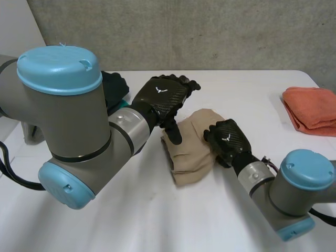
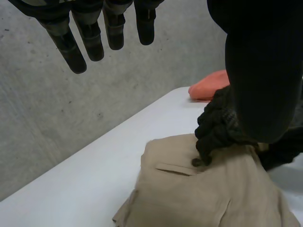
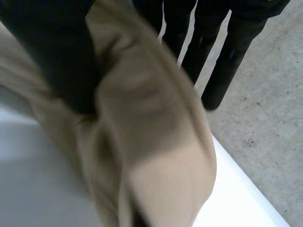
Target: Fold the laundry.
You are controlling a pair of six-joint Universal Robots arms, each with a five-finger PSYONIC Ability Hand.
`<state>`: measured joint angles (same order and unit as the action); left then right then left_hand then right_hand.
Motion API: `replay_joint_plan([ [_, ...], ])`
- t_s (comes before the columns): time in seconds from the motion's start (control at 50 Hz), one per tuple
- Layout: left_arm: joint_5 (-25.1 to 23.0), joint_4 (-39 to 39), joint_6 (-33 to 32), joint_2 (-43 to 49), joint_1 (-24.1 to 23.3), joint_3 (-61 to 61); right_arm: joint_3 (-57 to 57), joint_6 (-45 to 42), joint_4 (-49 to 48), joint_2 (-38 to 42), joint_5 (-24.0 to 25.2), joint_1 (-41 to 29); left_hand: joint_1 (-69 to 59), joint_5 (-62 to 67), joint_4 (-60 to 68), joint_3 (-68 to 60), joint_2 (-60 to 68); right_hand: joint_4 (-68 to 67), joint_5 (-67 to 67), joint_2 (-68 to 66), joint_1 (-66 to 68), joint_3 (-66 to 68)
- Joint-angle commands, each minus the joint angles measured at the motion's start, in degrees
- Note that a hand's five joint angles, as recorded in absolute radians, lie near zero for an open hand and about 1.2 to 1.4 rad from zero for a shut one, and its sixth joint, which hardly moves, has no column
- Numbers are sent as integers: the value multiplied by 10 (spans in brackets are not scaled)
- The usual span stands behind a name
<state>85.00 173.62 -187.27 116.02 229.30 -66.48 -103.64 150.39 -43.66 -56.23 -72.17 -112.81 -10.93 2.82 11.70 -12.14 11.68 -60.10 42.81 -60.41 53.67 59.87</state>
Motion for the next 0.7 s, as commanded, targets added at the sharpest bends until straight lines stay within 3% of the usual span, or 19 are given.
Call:
replay_joint_plan([
  [0.02,0,5,-1,1,1,4,79,7,22,17,-9,5,2,-21,-10,14,-10,-199,272,-196,263,201],
  [0.14,-2,24,-4,4,0,22,173,28,75,16,-12,15,-1,-18,-6,11,-6,-199,272,-196,263,201],
  [0.36,-4,35,-4,-4,-10,52,343,201,53,15,54,172,-1,-18,-6,11,-6,-199,272,-196,263,201],
  [0.52,-5,35,-4,-4,-26,45,447,291,17,89,69,308,-1,-18,-6,11,-6,-199,272,-196,263,201],
  [0.58,-19,35,-3,-4,-29,43,478,293,17,131,94,348,-3,-16,-5,9,-5,-199,272,-196,263,201],
  [0.7,-39,31,3,-5,-32,39,534,319,18,224,196,427,-3,-16,-5,9,-5,-199,272,-196,263,201],
])
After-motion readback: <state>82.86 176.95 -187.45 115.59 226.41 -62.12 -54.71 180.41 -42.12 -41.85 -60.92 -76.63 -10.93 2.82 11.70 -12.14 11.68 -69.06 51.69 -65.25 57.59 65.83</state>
